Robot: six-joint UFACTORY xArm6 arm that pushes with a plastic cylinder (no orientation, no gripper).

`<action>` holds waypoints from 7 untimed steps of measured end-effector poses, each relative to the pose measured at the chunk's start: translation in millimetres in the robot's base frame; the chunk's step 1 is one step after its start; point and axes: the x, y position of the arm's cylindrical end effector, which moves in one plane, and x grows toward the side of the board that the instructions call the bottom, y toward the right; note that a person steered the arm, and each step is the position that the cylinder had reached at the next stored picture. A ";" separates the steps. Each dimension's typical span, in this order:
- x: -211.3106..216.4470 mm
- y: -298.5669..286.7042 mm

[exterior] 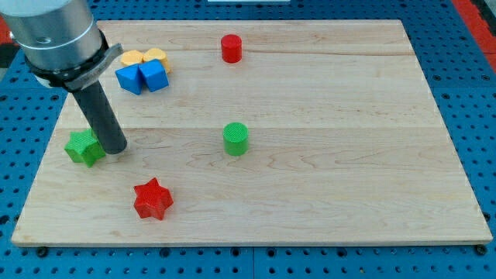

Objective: Slide the red circle to the center

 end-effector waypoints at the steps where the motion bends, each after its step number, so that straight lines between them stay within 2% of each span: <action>1: -13.0 37.3; 5: -132.9 230.1; 6: -167.0 261.0; 7: -231.2 263.1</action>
